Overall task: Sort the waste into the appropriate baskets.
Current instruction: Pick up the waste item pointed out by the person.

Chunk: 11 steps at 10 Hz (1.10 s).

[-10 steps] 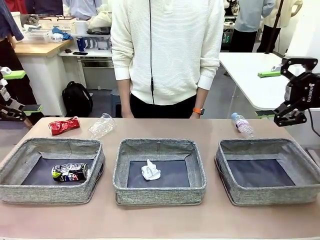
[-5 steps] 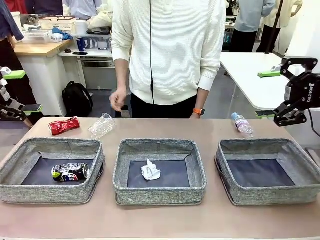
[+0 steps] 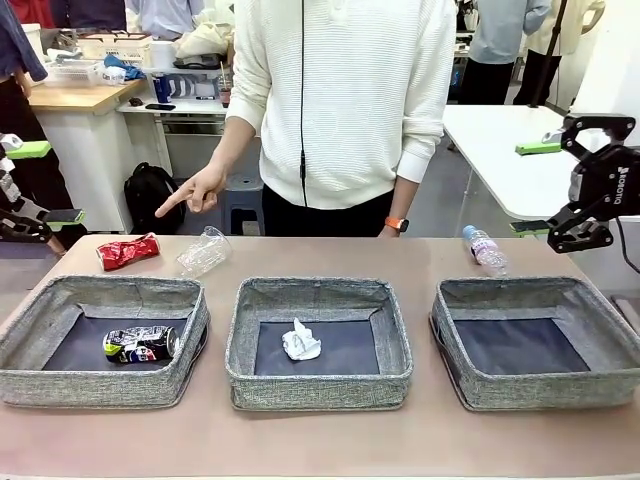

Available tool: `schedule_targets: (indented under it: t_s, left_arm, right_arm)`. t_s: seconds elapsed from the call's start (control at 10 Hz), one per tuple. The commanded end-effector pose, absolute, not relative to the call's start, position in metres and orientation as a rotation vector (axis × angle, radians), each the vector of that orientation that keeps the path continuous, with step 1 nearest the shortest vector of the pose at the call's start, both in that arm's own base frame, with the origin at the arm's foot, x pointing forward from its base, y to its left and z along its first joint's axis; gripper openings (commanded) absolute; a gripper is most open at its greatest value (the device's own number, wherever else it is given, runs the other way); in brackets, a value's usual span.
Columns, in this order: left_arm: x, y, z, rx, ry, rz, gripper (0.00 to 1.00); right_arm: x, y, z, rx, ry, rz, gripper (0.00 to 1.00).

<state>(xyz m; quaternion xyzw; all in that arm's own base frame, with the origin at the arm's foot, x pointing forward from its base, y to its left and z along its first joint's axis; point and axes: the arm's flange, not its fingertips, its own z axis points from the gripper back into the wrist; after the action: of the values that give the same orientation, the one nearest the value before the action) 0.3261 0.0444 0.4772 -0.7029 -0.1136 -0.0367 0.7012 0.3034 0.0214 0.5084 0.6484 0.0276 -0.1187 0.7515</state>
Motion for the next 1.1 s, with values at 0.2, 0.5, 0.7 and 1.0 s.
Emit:
schedule_targets:
  t_s: [0.2, 0.5, 0.7, 1.0]
  left_arm:
    - [0.323, 0.046, 0.479, -1.571, -0.242, -0.081, 1.00]
    - [0.355, 0.045, 0.475, -1.418, -0.336, -0.394, 1.00]
    - [0.406, 0.047, 0.475, -0.930, -0.499, -0.826, 1.00]
    - [0.460, 0.048, 0.478, -0.150, -0.503, -1.190, 1.00]
  right_arm:
    - [0.305, 0.021, 0.510, 1.435, 0.058, -0.248, 1.00]
    - [0.305, 0.021, 0.510, 1.435, 0.058, -0.248, 1.00]
    - [0.305, 0.021, 0.510, 1.435, 0.058, -0.248, 1.00]
    - [0.305, 0.021, 0.510, 1.435, 0.058, -0.248, 1.00]
